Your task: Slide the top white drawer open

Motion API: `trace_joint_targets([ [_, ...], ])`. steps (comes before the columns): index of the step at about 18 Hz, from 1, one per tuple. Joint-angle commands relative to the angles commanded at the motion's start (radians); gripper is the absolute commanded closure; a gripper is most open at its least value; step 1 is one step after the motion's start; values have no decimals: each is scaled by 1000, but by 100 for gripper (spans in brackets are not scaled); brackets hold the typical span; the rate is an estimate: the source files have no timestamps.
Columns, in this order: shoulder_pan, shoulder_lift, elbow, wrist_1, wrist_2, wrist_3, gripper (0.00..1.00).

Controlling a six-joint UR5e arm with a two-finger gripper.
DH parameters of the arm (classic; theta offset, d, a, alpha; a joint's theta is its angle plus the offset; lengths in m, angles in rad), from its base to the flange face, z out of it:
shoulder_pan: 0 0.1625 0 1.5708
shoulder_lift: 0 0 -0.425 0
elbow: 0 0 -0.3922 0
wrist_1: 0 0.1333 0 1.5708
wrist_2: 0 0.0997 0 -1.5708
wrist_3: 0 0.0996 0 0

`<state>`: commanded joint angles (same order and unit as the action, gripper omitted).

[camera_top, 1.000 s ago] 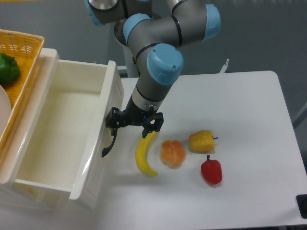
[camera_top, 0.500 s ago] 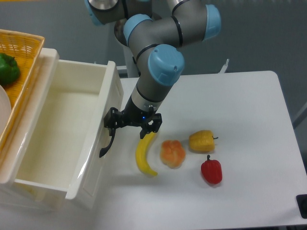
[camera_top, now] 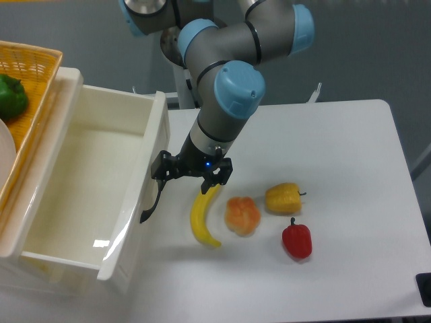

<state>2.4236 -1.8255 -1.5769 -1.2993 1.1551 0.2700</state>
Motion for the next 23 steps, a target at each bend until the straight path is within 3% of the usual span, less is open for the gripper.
trace_joint_targets([
  [5,43,3,11,12,26,9,0],
  [9,43,-8,3,15,161,153,0],
  [14,46,-20,21,35,230,236,0],
  [16,46,-21,28,55,302,313,0],
  [23,124,-28,29,66,316,693,0],
])
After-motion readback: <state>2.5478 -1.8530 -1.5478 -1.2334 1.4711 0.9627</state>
